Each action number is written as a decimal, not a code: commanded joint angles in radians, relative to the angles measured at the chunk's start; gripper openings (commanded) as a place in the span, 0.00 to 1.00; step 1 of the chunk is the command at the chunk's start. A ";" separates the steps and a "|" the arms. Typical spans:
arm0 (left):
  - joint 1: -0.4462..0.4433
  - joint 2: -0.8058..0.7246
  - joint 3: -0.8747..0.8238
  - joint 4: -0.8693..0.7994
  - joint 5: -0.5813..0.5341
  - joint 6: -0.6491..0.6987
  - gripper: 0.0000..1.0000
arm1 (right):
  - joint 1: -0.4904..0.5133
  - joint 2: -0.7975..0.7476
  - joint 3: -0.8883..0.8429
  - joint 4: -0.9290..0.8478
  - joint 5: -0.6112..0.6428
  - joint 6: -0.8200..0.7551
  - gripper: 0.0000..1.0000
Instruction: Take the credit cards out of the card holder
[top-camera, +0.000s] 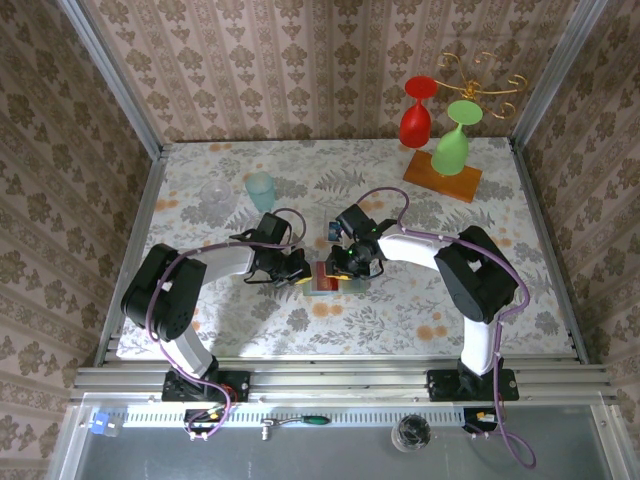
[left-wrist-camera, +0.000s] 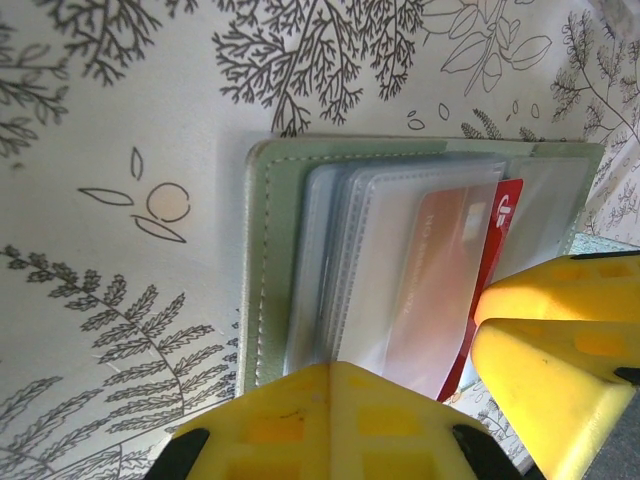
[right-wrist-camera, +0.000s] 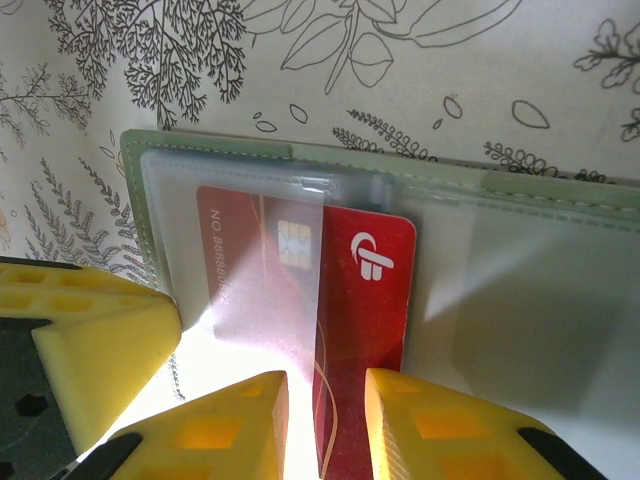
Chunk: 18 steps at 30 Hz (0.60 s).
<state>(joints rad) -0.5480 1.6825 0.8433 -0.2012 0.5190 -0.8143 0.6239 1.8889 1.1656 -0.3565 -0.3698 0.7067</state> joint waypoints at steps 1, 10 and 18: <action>0.005 -0.014 0.029 -0.045 -0.008 0.027 0.00 | -0.009 -0.043 0.009 -0.044 0.030 -0.018 0.27; -0.005 -0.028 0.055 -0.058 -0.001 0.024 0.00 | -0.020 -0.073 -0.011 -0.033 0.022 -0.017 0.27; -0.042 0.003 0.096 -0.064 0.002 0.025 0.00 | -0.042 -0.093 -0.051 0.005 -0.003 -0.003 0.27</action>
<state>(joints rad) -0.5774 1.6821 0.9073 -0.2405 0.5194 -0.8112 0.5915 1.8290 1.1400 -0.3626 -0.3668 0.7067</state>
